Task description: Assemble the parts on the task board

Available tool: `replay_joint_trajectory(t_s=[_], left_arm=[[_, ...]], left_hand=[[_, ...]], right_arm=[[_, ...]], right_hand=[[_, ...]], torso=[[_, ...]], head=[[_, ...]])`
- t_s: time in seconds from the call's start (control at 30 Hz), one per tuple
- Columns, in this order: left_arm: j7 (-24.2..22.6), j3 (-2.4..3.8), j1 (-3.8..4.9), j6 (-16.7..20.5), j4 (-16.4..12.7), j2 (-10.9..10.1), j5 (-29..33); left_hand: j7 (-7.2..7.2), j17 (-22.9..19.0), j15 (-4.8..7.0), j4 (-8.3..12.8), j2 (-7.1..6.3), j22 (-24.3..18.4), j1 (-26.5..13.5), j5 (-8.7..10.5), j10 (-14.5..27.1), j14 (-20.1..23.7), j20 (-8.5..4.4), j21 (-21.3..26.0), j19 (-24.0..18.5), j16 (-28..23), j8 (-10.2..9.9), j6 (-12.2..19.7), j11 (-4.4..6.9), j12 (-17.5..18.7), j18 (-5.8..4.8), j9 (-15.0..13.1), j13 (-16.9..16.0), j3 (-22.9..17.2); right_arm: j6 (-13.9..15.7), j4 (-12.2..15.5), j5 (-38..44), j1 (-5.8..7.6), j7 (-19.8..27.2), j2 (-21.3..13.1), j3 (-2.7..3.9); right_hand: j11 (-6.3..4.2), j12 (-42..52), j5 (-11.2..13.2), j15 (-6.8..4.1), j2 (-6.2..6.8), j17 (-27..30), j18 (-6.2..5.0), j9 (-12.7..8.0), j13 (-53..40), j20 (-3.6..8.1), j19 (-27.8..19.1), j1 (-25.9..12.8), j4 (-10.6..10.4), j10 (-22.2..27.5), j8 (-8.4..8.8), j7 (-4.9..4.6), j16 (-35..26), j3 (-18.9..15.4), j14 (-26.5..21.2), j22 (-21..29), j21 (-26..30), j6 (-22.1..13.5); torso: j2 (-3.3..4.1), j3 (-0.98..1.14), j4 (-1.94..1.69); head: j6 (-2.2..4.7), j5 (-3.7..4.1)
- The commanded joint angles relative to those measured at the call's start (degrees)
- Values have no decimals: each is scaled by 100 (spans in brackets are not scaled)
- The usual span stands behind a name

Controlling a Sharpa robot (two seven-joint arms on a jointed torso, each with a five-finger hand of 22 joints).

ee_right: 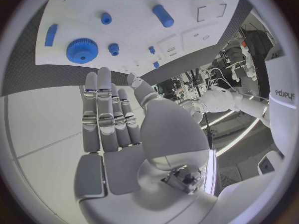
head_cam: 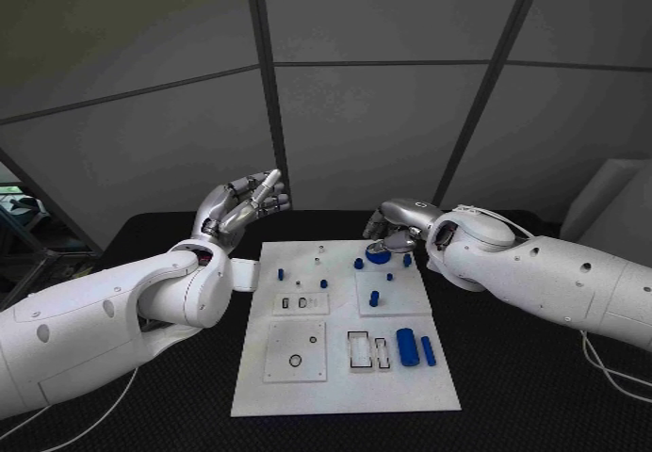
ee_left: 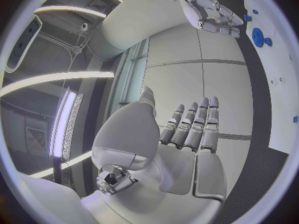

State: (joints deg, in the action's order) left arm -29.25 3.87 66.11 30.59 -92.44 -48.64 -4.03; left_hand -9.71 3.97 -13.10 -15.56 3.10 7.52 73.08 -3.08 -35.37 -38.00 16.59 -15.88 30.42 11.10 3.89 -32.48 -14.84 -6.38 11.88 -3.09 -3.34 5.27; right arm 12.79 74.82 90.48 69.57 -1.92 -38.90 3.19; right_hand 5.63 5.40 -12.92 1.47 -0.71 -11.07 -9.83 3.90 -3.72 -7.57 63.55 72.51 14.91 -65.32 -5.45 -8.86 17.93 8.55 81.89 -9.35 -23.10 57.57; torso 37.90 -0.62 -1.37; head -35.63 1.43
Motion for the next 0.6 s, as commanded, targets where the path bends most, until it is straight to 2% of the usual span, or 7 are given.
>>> replay_joint_trajectory(t_s=[0.03, 0.23, 0.5, 0.6], left_arm=[[-37, 5, -3, -77, -100, -44, -76], [-38, 6, -23, -109, -170, -110, -76], [-40, 7, -32, -90, -220, -121, -76], [-45, 7, -33, -82, -232, -122, -76]], left_hand=[[-641, 2, -10, -11, 2, 6, 65, -16, -44, -45, 4, -26, 43, 23, 35, -45, 7, -23, -439, -10, -8, 28], [-641, 0, -8, -11, 10, 6, 67, -17, -66, -48, 5, -29, 47, 25, 36, -62, 9, -28, -438, -11, -9, 27], [-653, -2, 0, -10, 41, 4, 74, -18, -166, -65, 3, -38, 62, 34, 47, -140, 19, -52, -434, -16, -16, 23], [-657, -3, 1, -10, 45, 3, 75, -18, -176, -68, 3, -39, 64, 36, 49, -155, 21, -55, -433, -17, -16, 23]], right_arm=[[-208, 22, 880, 19, -386, 27, 5], [-286, 4, 1019, 22, -418, 84, 5], [-371, -72, 1046, 23, -410, 167, 4], [-385, -90, 1048, 23, -399, 192, 4]], right_hand=[[-90, -52, 21, -174, 208, -969, -41, -5, -14, 270, 607, 9, -105, -180, 141, 84, 1565, 189, 445, -418, -800, 171], [-80, -87, -113, -161, 329, -1710, -41, -7, -3, 285, 452, 11, -202, -134, 164, 85, 2435, 466, 276, -756, -1301, 200], [-56, -98, -105, -131, 464, -2655, -55, -12, 0, 270, 334, 18, -300, 44, 176, 78, 3346, 659, 277, -1003, -1667, 95], [-55, -86, -98, -124, 483, -2861, -59, -18, -2, 265, 323, 23, -329, 75, 185, 91, 3542, 687, 294, -1054, -1747, 12]], torso=[[158, -21, -27], [263, -34, -55], [339, -45, -71], [357, -43, -74]], head=[[5, 36], [9, 81], [53, 85], [52, 82]])
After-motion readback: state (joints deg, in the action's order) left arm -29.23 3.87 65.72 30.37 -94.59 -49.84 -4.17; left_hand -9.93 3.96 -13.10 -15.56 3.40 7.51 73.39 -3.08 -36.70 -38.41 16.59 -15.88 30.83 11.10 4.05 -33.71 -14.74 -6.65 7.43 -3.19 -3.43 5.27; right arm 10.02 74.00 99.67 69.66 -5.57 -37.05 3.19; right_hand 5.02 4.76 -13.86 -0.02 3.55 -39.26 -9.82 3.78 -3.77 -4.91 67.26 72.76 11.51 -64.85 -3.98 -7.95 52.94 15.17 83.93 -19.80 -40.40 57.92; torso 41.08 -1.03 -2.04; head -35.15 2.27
